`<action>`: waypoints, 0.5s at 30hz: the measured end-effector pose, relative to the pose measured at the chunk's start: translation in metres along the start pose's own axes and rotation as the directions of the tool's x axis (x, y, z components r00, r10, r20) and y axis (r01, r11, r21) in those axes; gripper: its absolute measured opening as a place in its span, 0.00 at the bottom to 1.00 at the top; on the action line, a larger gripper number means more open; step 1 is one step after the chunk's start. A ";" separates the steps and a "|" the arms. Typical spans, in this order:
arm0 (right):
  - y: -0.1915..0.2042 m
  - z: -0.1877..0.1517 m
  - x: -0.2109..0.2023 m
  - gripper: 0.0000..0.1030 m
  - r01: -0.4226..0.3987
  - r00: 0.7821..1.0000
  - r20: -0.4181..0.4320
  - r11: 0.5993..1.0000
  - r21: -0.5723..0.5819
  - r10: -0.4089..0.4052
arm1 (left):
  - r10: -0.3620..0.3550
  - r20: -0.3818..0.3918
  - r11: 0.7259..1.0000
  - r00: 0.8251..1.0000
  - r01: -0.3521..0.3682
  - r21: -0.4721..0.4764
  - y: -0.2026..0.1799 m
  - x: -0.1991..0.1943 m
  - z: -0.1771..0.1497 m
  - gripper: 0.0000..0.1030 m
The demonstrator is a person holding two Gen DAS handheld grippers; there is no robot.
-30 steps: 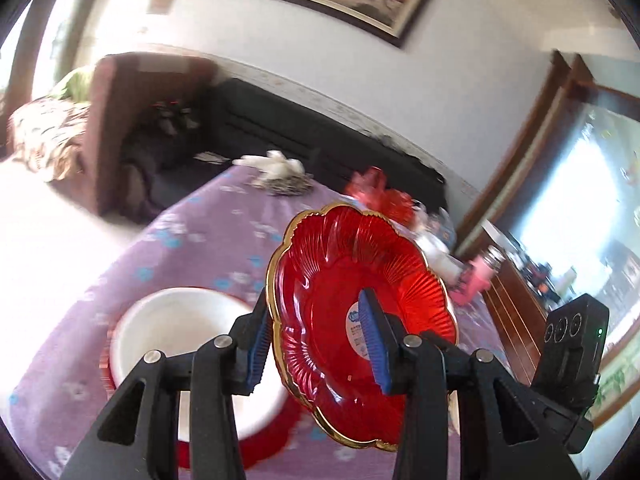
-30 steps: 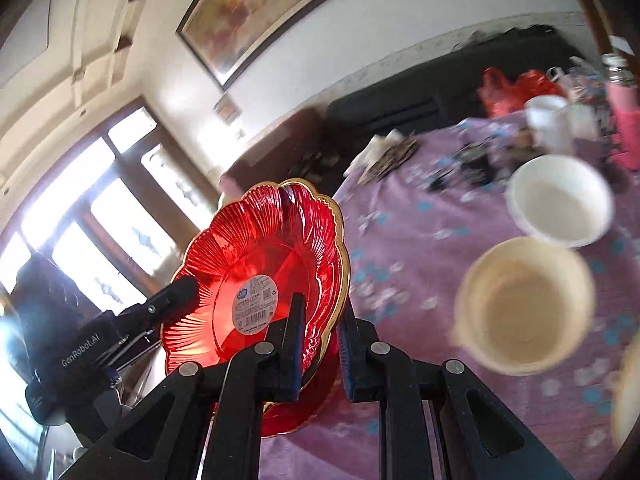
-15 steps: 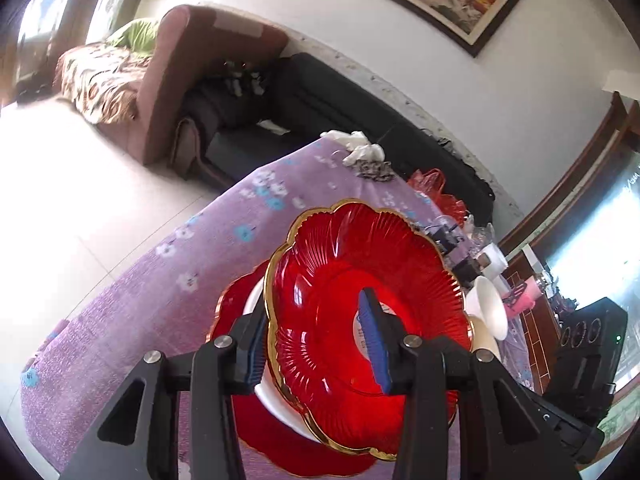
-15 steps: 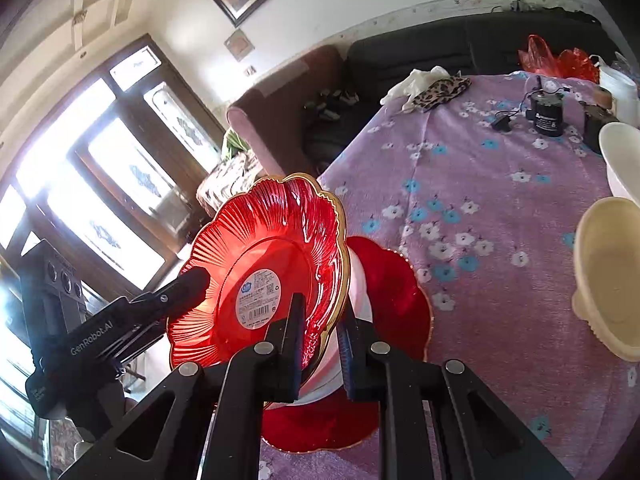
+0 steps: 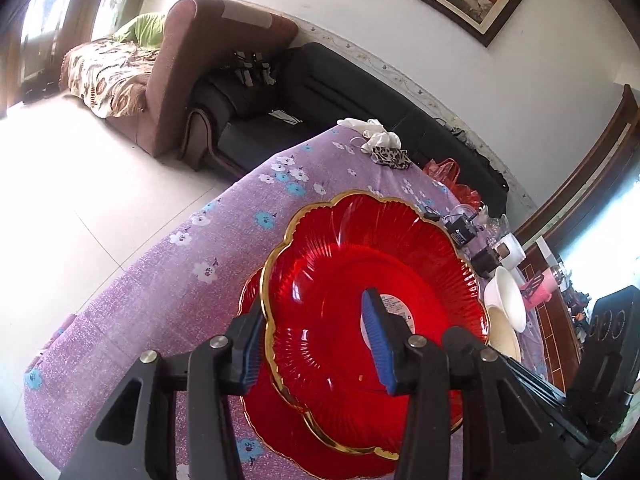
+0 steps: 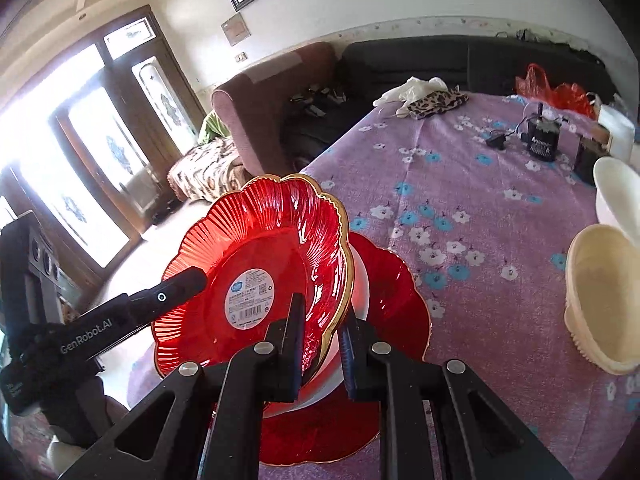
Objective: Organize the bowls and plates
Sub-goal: 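Carry the gold-rimmed red plate with both grippers onto the red plate stack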
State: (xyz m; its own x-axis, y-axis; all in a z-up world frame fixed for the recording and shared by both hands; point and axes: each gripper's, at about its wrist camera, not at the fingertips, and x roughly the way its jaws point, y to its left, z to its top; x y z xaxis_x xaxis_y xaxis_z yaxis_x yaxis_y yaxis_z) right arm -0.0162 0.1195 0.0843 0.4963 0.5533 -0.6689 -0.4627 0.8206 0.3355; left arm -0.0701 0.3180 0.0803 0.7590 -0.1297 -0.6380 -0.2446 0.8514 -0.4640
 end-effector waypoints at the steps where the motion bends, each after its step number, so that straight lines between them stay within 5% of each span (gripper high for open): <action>1: 0.001 0.000 -0.001 0.18 0.010 1.000 0.003 1.000 -0.004 -0.010 | 0.000 -0.005 1.000 1.000 0.000 -0.002 0.000 0.001 -0.001 0.45; 15: 0.012 0.003 -0.012 0.35 0.184 0.978 0.116 0.978 -0.100 -0.172 | 0.055 0.003 0.998 0.999 -0.055 0.030 -0.006 0.012 -0.006 0.47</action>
State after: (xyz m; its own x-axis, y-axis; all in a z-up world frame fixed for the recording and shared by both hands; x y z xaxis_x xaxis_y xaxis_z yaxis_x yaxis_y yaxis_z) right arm -0.0253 0.1235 0.0982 0.6508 0.4163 -0.6349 -0.4342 0.8901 0.1386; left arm -0.0630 0.3082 0.0719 0.7462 -0.0815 -0.6608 -0.2678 0.8718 -0.4101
